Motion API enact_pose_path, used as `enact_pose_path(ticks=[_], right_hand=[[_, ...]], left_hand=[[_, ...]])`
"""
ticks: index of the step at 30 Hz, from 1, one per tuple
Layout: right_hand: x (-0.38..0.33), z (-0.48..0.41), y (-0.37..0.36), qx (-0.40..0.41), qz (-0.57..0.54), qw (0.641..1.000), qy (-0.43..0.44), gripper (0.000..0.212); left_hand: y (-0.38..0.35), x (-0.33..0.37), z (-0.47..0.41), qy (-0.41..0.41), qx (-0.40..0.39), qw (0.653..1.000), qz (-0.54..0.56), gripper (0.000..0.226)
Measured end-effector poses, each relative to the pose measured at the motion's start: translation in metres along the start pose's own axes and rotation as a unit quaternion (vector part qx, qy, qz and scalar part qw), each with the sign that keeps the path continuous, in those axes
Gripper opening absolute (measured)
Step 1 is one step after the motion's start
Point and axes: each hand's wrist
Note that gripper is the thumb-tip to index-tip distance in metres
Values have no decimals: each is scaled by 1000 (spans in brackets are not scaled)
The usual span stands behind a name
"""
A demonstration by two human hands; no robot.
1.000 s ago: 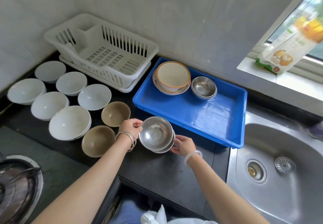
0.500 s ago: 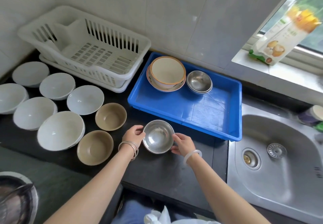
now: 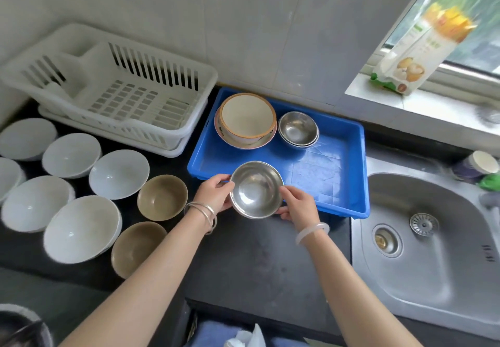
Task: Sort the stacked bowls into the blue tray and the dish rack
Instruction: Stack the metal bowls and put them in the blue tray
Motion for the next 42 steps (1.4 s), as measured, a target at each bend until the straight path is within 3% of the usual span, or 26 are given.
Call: enact_pose_path(ticks=[14, 19, 30, 38, 42], right_hand=[[-93, -94, 85, 103, -26, 994, 26, 17], [-111, -138, 97, 118, -7, 993, 21, 11], [-121, -185, 94, 137, 48, 989, 13, 22], [-107, -192, 90, 145, 77, 985, 47, 26], [-104, -190, 88, 143, 87, 984, 66, 30]], left_hand=[[-129, 61, -101, -39, -14, 999, -22, 28], [-156, 58, -143, -40, 5, 991, -131, 30], [-183, 58, -174, -90, 31, 930, -354, 33], [-192, 46, -166, -89, 10, 908, -409, 31], [-194, 38, -158, -96, 11, 902, -420, 50]])
Point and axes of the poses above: each hand's wrist, its own z-axis away from the middle knuckle, its own y-axis out of the back of the hand, x = y × z, and after that the axes turned 11 degrees about -y, right-handed
